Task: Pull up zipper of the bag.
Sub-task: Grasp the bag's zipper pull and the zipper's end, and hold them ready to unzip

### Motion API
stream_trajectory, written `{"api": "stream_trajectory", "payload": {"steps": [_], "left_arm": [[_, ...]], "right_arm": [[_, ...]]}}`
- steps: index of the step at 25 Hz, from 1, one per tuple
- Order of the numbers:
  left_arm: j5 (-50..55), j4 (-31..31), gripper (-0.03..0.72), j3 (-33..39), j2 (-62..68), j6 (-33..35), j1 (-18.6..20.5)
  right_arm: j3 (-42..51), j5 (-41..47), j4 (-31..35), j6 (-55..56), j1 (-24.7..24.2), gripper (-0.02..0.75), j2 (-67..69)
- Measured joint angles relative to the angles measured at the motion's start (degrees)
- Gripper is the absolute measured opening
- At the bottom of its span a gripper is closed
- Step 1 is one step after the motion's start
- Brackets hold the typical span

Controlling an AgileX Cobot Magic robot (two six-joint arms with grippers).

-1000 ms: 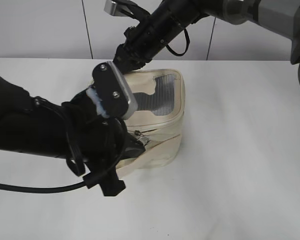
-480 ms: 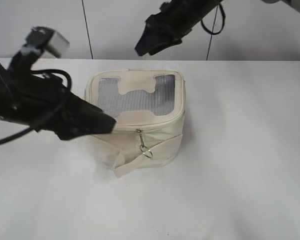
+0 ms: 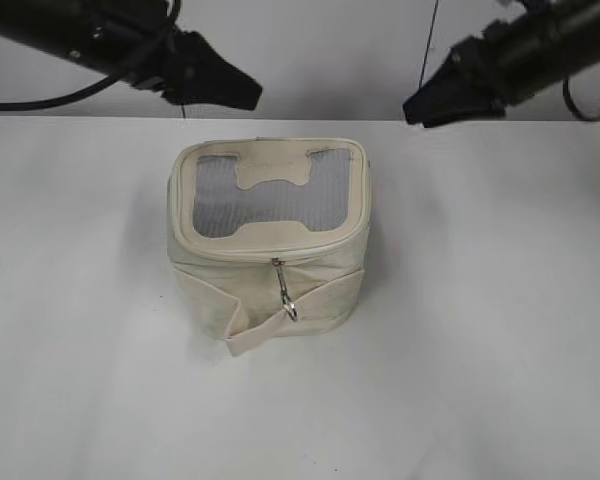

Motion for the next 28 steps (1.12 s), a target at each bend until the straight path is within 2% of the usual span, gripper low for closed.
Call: {"api": "stream_trajectory", "payload": {"steps": [4, 6, 9, 11, 14, 19, 21, 24, 25, 28], "left_arm": [[7.5, 2.6, 0.400, -16.5, 12.2, -1.9, -1.9], [10.8, 5.6, 0.402, -24.0, 17.6, -4.5, -3.4], [14.9, 12.4, 0.402, -33.5, 23.7, -8.9, -5.4], [17.6, 16.8, 0.402, -38.1, 26.7, -11.3, -6.4], [19.0, 19.7, 0.402, -41.3, 29.4, -13.0, -7.3], [19.1, 21.1, 0.391, -42.0, 31.2, -14.2, -7.5], [19.2, 21.7, 0.307, -42.1, 31.4, -14.7, -7.5], [19.6, 22.6, 0.087, -42.1, 31.4, -14.8, -7.6], [19.7, 22.6, 0.052, -42.1, 31.5, -14.9, -7.6], [19.6, 22.6, 0.044, -42.1, 31.6, -14.9, -7.7]], "right_arm": [[27.8, -16.9, 14.4, -22.1, -1.6, 0.295, -11.7], [37.6, -21.8, 25.7, -36.2, -1.6, 0.297, -14.8], [44.8, -24.1, 41.3, -52.6, -1.6, 0.348, -15.5], [46.1, -24.3, 46.5, -58.2, -1.6, 0.405, -15.5], [46.3, -24.3, 49.7, -61.5, -1.6, 0.441, -15.6], [46.5, -24.2, 50.6, -63.2, -1.6, 0.452, -15.2], [46.5, -23.8, 50.7, -63.4, -1.6, 0.452, -13.9], [46.5, -23.8, 50.8, -65.4, -0.9, 0.452, -11.3], [46.5, -23.8, 51.2, -66.5, -0.5, 0.452, -10.5], [46.5, -23.8, 52.7, -70.0, 1.3, 0.452, -8.2]]}}
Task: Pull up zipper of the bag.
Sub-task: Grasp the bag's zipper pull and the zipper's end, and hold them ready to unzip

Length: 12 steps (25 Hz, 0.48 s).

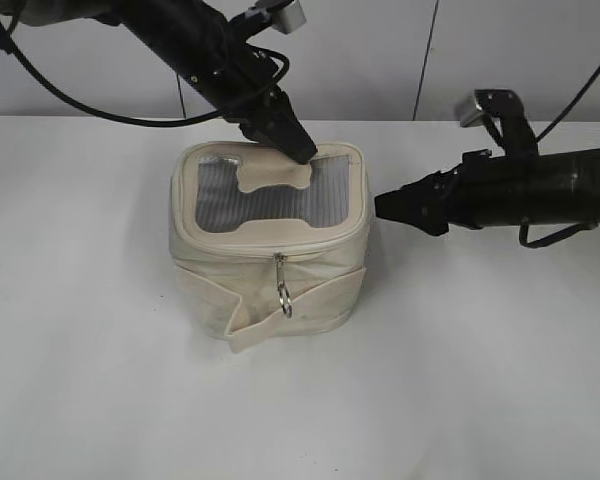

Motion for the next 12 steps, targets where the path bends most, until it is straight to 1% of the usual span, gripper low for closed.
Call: {"api": "stream_trajectory", "payload": {"steps": [6, 12], "left_arm": [[-0.1, 0.0, 0.044, 0.0, 0.0, 0.0, 0.0], [-0.2, 0.1, 0.044, 0.0, 0.0, 0.0, -0.1]], "right_arm": [[-1.5, -0.1, 0.7, -4.0, 3.1, 0.452, 2.7], [-4.7, -0.4, 0.8, -4.2, 3.4, 0.452, 5.5]]}}
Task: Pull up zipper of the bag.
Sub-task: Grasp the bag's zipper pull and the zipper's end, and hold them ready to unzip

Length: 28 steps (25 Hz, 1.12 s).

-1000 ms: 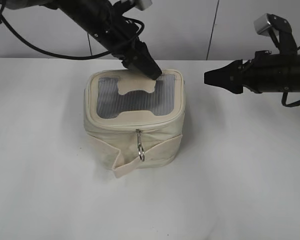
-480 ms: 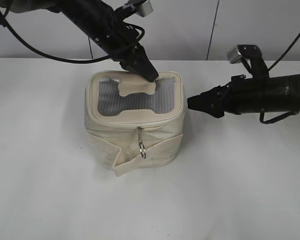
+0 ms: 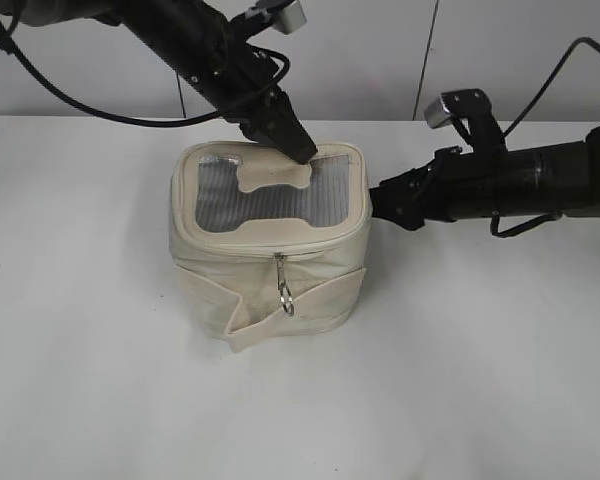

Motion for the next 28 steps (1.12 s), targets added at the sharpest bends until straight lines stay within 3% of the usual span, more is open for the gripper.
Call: {"api": "stream_trajectory", "payload": {"steps": [13, 16, 19, 20, 23, 28], "left_arm": [[-0.3, 0.3, 0.044, 0.0, 0.0, -0.1, 0.1], [-0.6, 0.5, 0.044, 0.0, 0.0, -0.2, 0.2], [-0.6, 0.5, 0.044, 0.0, 0.0, -0.2, 0.3], [-0.6, 0.5, 0.044, 0.0, 0.0, -0.3, 0.3], [-0.7, 0.5, 0.044, 0.0, 0.0, -0.3, 0.3], [-0.7, 0.5, 0.044, 0.0, 0.0, -0.8, 0.3]], "right_arm": [[-6.2, -2.2, 0.3, -0.1, 2.2, 0.423, 5.3], [-8.3, -3.2, 0.3, 0.0, 3.1, 0.311, 6.4], [-9.5, -3.5, 0.3, 0.3, 3.5, 0.094, 7.0], [-9.5, -3.5, 0.2, 0.5, 3.6, 0.059, 7.0], [-9.5, -3.7, -0.1, 2.9, 3.6, 0.011, 6.9], [-8.3, -6.0, -7.2, 10.2, 3.6, 0.009, 3.7]]}}
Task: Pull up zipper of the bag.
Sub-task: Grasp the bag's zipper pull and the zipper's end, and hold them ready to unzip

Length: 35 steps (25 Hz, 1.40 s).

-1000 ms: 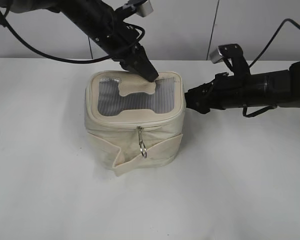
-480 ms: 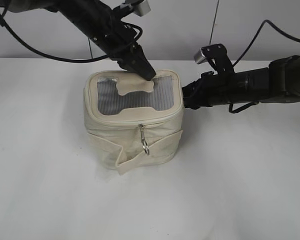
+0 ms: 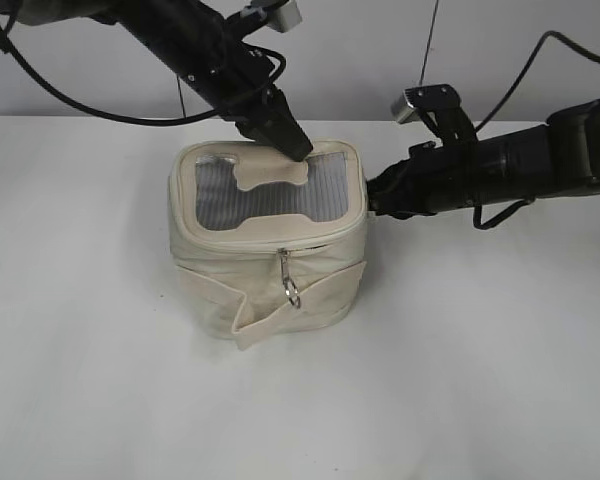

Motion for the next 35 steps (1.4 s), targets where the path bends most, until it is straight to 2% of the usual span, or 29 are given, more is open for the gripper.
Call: {"api": "stream_trajectory", "payload": {"steps": [15, 20, 23, 28, 31, 35], "left_arm": [[-0.4, 0.3, 0.042, 0.0, 0.0, -4.2, -0.3], [-0.8, 0.6, 0.041, 0.0, 0.0, -6.5, -0.8], [-2.0, 1.4, 0.041, 0.0, 0.0, -8.5, -1.7], [-4.0, 3.0, 0.041, 0.0, -0.2, -11.2, -4.0], [-5.0, 3.6, 0.041, 0.0, -0.2, -12.6, -5.6], [-5.2, 3.9, 0.041, 0.0, -0.2, -14.3, -6.2]], "right_arm": [[24.5, -3.6, 1.1, 2.5, 0.0, 0.009, -21.6], [31.4, -0.8, 1.2, 3.7, 0.6, 0.009, -29.2], [32.8, -0.6, 1.5, 5.5, 4.3, 0.009, -30.4], [30.7, -4.1, 7.8, 6.1, 16.8, 0.009, -28.7], [26.2, -8.3, 8.7, 6.2, 23.1, 0.011, -25.4], [22.2, -9.9, 8.9, 6.9, 25.8, 0.012, -21.7]]}}
